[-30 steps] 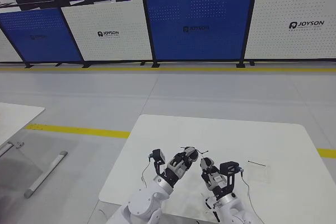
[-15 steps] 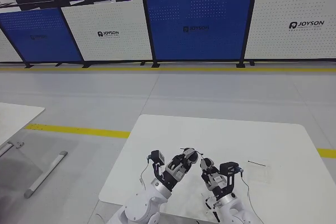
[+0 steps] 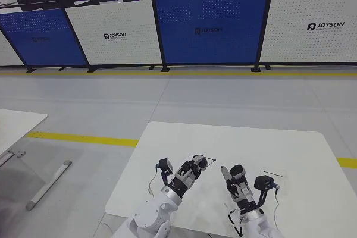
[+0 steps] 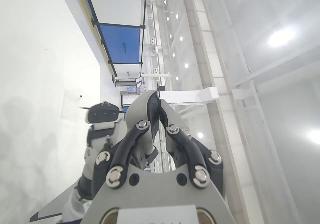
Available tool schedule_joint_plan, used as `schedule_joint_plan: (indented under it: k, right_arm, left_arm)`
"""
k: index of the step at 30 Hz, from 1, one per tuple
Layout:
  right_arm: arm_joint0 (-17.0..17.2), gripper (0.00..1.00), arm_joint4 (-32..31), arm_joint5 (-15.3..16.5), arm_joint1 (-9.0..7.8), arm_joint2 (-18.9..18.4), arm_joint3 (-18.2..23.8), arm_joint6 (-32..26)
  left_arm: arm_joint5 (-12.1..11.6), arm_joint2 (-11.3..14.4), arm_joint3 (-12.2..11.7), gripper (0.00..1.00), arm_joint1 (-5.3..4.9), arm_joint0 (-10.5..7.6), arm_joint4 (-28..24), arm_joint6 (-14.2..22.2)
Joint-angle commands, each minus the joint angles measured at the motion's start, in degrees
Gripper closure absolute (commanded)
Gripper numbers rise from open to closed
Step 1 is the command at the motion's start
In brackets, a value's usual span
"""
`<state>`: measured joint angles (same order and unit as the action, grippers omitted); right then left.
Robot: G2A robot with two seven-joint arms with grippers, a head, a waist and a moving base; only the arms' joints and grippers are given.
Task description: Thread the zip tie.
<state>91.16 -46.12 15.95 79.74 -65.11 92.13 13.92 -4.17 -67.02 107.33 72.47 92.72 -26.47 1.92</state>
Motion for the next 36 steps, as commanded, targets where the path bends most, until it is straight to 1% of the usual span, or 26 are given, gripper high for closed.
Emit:
schedule_joint_plan:
  k: [1,4,6,9,10,11,15,20,21,23,36]
  right_arm:
    - [2.1,0.00,1.3,1.7,-0.37,-2.3,1.8,2.2]
    - [4.8,0.00,3.5,3.5,-0.83,-5.7,3.9,5.7]
    - [6.4,0.00,5.1,3.5,-1.07,-6.9,5.4,8.2]
    - [9.0,0.00,8.5,3.5,-1.61,-8.7,7.7,12.3]
    - [9.6,0.00,9.6,3.5,-1.81,-9.2,8.4,13.2]
    - [10.5,0.00,11.5,3.5,-2.06,-10.0,9.1,14.8]
    - [13.0,0.00,14.9,3.5,-3.10,-12.5,11.3,17.3]
    - [15.9,0.00,19.9,3.5,-4.10,-14.9,12.8,19.7]
    - [16.2,0.00,20.6,3.5,-4.18,-15.2,12.9,20.1]
    - [16.2,0.00,20.6,3.5,-4.18,-15.2,12.9,20.1]
    - [16.2,0.00,20.6,3.5,-4.18,-15.2,12.9,20.1]
  left_arm:
    - [0.4,-0.1,-0.6,1.00,0.04,-0.31,-0.2,-0.6]
    - [1.6,0.1,-2.0,1.00,0.20,-1.06,-0.3,-2.1]
    - [2.1,0.3,-2.8,1.00,0.33,-1.62,-0.7,-3.0]
    - [2.5,0.2,-4.7,1.00,0.64,-2.48,-2.1,-5.9]
    - [2.8,0.2,-5.4,1.00,0.73,-2.80,-3.0,-6.2]
    - [2.9,-0.2,-6.5,1.00,0.83,-3.48,-3.5,-7.3]
    - [2.1,-0.9,-9.1,1.00,1.19,-4.72,-5.7,-9.8]
    - [2.1,-1.5,-12.3,1.00,1.48,-5.93,-7.0,-11.8]
    - [1.4,-1.8,-13.3,1.00,1.55,-6.25,-6.7,-12.6]
    - [0.9,-1.9,-14.6,1.00,1.69,-6.71,-8.0,-12.1]
    - [0.8,-1.9,-14.8,1.00,1.70,-6.78,-8.3,-11.7]
